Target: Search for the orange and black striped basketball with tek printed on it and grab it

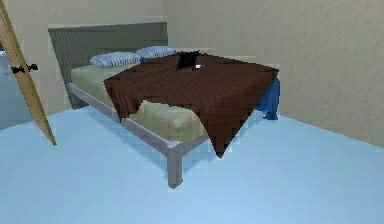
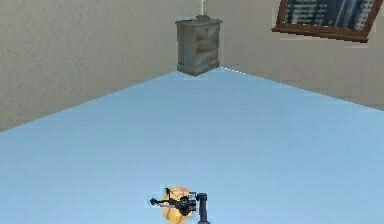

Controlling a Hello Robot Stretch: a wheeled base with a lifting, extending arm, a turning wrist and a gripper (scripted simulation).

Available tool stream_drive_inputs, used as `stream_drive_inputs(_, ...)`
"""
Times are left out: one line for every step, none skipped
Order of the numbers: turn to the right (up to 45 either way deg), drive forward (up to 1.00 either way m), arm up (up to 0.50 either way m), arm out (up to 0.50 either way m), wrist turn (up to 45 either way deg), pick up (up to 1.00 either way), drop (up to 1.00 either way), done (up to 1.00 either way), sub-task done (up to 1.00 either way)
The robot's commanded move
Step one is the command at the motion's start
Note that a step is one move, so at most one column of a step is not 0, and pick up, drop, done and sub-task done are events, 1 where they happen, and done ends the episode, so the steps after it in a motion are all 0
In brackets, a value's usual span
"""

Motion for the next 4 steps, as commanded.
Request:
stream_drive_inputs(0.0, 0.00, 0.00, 0.00, 24.0, 0.00, 0.00, 0.00, 0.00)
stream_drive_inputs(0.0, 0.00, -0.30, 0.00, 0.0, 0.00, 0.00, 0.00, 0.00)
stream_drive_inputs(0.0, 0.00, 0.00, 0.00, 0.0, 1.00, 0.00, 0.00, 0.00)
stream_drive_inputs(0.0, 0.00, 0.10, 0.00, 0.0, 0.00, 0.00, 0.00, 0.00)
